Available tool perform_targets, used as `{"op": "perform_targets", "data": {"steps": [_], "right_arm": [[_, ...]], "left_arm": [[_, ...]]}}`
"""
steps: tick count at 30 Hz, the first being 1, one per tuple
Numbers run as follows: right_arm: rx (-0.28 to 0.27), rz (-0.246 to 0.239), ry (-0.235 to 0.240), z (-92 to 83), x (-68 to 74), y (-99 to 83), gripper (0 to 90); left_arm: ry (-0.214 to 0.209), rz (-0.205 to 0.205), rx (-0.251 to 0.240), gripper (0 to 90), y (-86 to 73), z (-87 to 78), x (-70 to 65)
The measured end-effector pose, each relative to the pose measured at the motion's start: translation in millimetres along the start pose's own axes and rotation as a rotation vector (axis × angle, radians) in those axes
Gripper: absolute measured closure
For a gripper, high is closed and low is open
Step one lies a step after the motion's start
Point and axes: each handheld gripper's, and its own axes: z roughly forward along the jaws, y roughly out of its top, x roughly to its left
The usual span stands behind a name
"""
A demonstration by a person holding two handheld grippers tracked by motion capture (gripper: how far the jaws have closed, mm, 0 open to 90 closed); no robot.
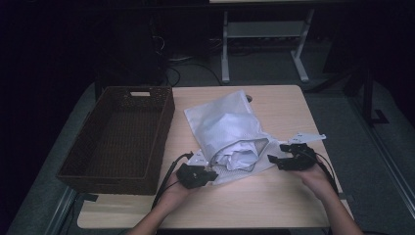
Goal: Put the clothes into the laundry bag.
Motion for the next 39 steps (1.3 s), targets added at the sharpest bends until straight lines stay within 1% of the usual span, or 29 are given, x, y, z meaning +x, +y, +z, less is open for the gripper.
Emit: {"op": "perform_targets", "data": {"steps": [3, 5, 6, 7, 10, 11, 13, 14, 17, 19, 21, 24, 28, 30, 32, 35, 37, 39], "right_arm": [[0.018, 0.047, -0.032, 6.7, -16.2, -5.0, 32.5], [0.024, 0.073, -0.015, 11.7, -23.9, -7.5, 40.6], [0.028, 0.081, 0.007, 14.2, -26.1, -8.4, 43.3], [0.036, 0.086, 0.026, 17.0, -27.0, -9.1, 48.7], [0.054, 0.071, 0.034, 20.8, -24.4, -9.2, 66.6], [0.057, 0.062, 0.025, 21.1, -23.0, -8.6, 74.9], [0.055, 0.056, 0.017, 19.0, -20.5, -7.1, 84.7], [0.051, 0.052, 0.027, 16.9, -19.4, -6.7, 87.5], [0.055, 0.034, 0.043, 7.8, -13.2, -7.0, 88.1], [0.054, -0.004, 0.044, -0.9, -3.6, -9.3, 88.2], [0.051, -0.009, 0.05, -7.2, 4.2, -11.5, 88.1], [0.049, -0.043, 0.052, -16.2, 19.0, -16.1, 88.1], [0.056, -0.065, 0.079, -24.3, 35.6, -25.4, 88.2], [0.066, -0.079, 0.092, -27.6, 43.1, -29.6, 88.1], [0.07, -0.095, 0.1, -29.2, 48.2, -33.2, 88.1], [0.081, -0.1, 0.104, -27.6, 50.0, -33.6, 88.1], [0.081, -0.096, 0.11, -26.3, 49.0, -33.0, 88.0], [0.084, -0.095, 0.111, -25.8, 48.4, -33.5, 88.0]], "left_arm": [[-0.002, -0.001, -0.004, 88.8, 0.1, -0.4, 0.1], [-0.001, -0.002, -0.005, 88.8, 0.2, -0.5, 0.5], [-0.002, 0.0, -0.002, 88.9, 0.3, -0.6, 1.0], [-0.001, -0.001, -0.002, 88.9, 0.2, -0.7, 1.2], [0.006, 0.0, 0.001, 88.9, -0.4, -1.8, 1.8], [0.009, -0.002, 0.0, 88.9, -0.5, -2.5, 1.9], [0.018, -0.005, 0.004, 88.9, -1.0, -4.5, 3.2], [0.022, -0.007, 0.004, 88.9, -1.6, -5.7, 4.4], [0.043, -0.022, 0.011, 88.9, -3.9, -9.8, 8.2], [0.056, -0.032, 0.014, 88.9, -5.8, -12.7, 9.7], [0.071, -0.038, 0.019, 88.9, -7.2, -15.9, 10.6], [0.085, -0.04, 0.023, 88.6, -8.4, -20.0, 12.2], [0.098, -0.05, 0.03, 88.2, -9.9, -23.5, 14.8], [0.101, -0.056, 0.03, 86.3, -9.9, -25.1, 14.1], [0.106, -0.053, 0.027, 80.3, -9.2, -28.5, 11.4], [0.119, -0.043, 0.005, 64.4, -4.8, -38.0, 3.8], [0.112, -0.032, -0.013, 56.6, -0.5, -45.2, -1.7], [0.101, -0.021, -0.041, 51.2, 5.0, -49.0, -6.1]]}}
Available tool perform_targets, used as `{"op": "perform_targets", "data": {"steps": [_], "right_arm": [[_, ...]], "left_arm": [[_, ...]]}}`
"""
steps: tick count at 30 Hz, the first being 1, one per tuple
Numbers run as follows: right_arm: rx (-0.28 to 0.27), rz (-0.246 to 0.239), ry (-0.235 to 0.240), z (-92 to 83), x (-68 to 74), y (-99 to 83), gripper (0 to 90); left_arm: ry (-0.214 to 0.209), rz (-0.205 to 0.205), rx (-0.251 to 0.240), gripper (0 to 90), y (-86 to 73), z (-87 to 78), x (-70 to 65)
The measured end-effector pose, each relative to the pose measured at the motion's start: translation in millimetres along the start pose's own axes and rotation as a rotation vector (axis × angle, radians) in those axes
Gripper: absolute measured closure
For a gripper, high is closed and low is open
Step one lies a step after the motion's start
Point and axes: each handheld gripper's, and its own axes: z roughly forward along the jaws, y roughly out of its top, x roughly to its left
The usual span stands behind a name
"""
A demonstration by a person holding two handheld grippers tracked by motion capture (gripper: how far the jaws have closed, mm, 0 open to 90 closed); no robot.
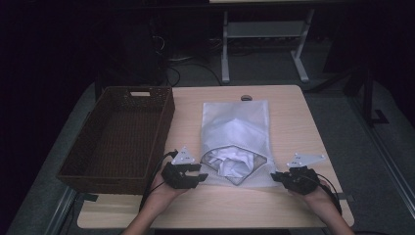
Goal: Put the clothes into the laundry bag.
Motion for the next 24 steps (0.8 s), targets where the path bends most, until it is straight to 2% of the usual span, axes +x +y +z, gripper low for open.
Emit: {"op": "perform_targets", "data": {"steps": [3, 7, 11, 15, 18, 21, 23, 24], "right_arm": [[0.0, 0.003, 0.004, -0.3, -0.5, -0.4, 87.9], [0.001, 0.006, 0.004, 0.0, -0.2, -0.1, 87.8], [0.005, 0.008, 0.007, 0.4, -0.8, -0.6, 87.8], [0.006, 0.008, 0.009, 0.2, -1.2, -1.3, 87.7], [0.005, 0.009, 0.01, -0.2, -1.5, -1.4, 87.7], [0.004, 0.01, 0.01, -0.4, -2.0, -1.7, 87.1], [-0.004, 0.011, 0.012, -1.8, -2.4, -1.2, 82.9], [-0.013, 0.014, 0.016, -3.6, -2.5, -0.6, 77.8]], "left_arm": [[-0.023, 0.028, -0.018, 42.9, 10.6, 4.1, -5.4], [-0.051, 0.065, -0.006, 38.1, 23.7, 20.8, -12.5], [-0.012, 0.114, 0.041, 32.3, 34.5, 42.0, -15.0], [0.007, 0.104, 0.092, 31.5, 39.7, 67.1, -11.5], [0.047, 0.119, 0.127, 41.1, 40.9, 81.3, -9.6], [0.078, 0.127, 0.154, 57.4, 42.8, 89.8, -6.9], [0.081, 0.121, 0.165, 69.4, 45.0, 92.2, -4.7], [0.08, 0.118, 0.169, 74.7, 45.7, 93.5, -3.3]]}}
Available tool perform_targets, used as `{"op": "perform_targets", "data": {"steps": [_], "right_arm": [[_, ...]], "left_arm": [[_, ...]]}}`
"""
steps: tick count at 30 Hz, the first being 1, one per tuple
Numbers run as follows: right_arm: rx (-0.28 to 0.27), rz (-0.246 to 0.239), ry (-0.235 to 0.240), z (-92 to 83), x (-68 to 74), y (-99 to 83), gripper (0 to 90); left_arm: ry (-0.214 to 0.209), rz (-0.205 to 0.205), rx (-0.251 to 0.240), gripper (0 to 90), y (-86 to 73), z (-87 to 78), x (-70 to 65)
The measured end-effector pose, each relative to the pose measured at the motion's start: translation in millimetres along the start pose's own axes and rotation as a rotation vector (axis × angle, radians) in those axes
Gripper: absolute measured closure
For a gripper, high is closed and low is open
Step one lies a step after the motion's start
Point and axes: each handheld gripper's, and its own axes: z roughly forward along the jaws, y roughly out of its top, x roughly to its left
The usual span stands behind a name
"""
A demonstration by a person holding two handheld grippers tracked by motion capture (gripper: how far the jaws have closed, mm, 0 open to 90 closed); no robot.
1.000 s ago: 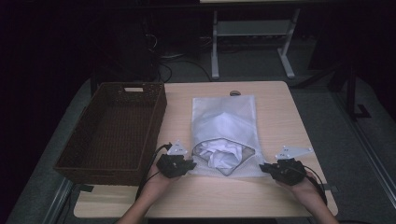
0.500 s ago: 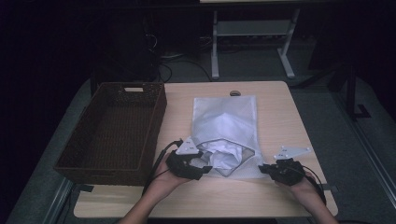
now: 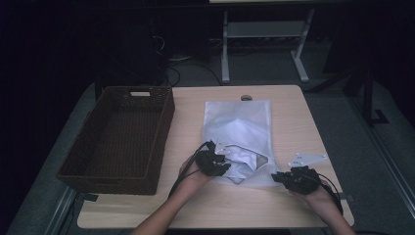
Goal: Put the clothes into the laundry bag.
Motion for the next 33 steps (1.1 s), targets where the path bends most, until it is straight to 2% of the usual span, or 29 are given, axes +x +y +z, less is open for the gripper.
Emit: {"op": "perform_targets", "data": {"steps": [2, 5, 7, 9, 11, 14, 16, 20, 22, 24, 28, 33], "right_arm": [[-0.028, 0.004, 0.003, -6.2, 2.0, 3.1, 66.2], [-0.068, -0.006, 0.006, -15.9, 9.2, 9.6, 58.7], [-0.086, -0.032, 0.022, -19.5, 18.2, 14.5, 58.7], [-0.101, -0.064, 0.015, -21.0, 28.5, 19.9, 57.4], [-0.111, -0.088, 0.045, -20.9, 37.3, 25.4, 65.7], [-0.069, -0.133, 0.077, -5.4, 47.3, 31.7, 80.5], [-0.015, -0.153, 0.087, 16.7, 50.0, 34.0, 87.8], [0.062, -0.188, 0.074, 49.2, 49.6, 38.5, 89.9], [0.074, -0.193, 0.062, 60.4, 48.1, 41.0, 90.0], [0.087, -0.204, 0.078, 69.2, 48.9, 43.5, 90.0], [0.095, -0.214, 0.076, 82.5, 54.5, 46.3, 90.0], [0.107, -0.203, 0.061, 90.6, 55.7, 47.6, 90.0]], "left_arm": [[0.0, -0.008, 0.003, 82.3, 0.5, 1.5, 2.5], [-0.01, -0.03, -0.001, 86.1, 1.0, 1.5, 4.8], [-0.01, -0.031, -0.001, 86.4, 1.4, 0.5, 5.3], [-0.008, -0.032, -0.003, 86.5, 1.8, -0.4, 5.1], [-0.011, -0.031, -0.004, 86.6, 2.1, -1.3, 5.6], [-0.017, -0.034, -0.006, 86.6, 2.0, -1.7, 6.4], [-0.017, -0.037, -0.007, 86.6, 2.0, -2.3, 6.7], [-0.017, -0.04, -0.012, 86.9, 2.2, -4.1, 7.0], [-0.017, -0.037, -0.009, 86.9, 2.2, -5.2, 7.9], [-0.016, -0.04, -0.011, 87.0, 2.2, -6.2, 8.7], [-0.009, -0.043, -0.01, 87.1, 1.8, -8.0, 10.4], [-0.007, -0.047, -0.011, 87.2, 1.6, -8.9, 12.1]]}}
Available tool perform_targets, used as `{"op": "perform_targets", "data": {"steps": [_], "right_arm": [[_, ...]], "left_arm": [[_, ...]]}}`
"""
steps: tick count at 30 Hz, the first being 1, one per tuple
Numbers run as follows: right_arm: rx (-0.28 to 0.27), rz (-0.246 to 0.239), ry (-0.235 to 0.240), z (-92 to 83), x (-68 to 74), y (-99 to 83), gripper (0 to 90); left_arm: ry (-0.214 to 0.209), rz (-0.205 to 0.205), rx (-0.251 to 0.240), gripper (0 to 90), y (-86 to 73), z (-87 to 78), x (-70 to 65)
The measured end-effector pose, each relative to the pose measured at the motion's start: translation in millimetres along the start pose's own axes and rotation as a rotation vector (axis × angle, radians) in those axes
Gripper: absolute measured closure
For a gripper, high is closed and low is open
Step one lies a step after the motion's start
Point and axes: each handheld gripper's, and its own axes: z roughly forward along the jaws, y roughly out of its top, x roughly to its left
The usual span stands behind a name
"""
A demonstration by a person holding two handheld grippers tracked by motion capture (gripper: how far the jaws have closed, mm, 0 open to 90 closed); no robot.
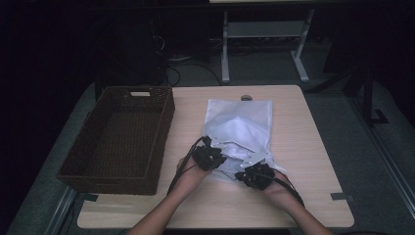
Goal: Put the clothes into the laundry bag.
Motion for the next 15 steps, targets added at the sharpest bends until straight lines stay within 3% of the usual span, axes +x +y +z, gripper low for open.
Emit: {"op": "perform_targets", "data": {"steps": [7, 15], "right_arm": [[0.004, 0.033, 0.006, -0.1, -0.5, -0.3, 90.0], [0.028, -0.011, -0.022, -0.6, 5.6, 2.1, 90.0]], "left_arm": [[0.011, -0.011, 0.0, 87.2, 7.0, 8.0, 0.6], [0.052, -0.039, 0.017, 87.3, 23.5, 26.5, 7.2]]}}
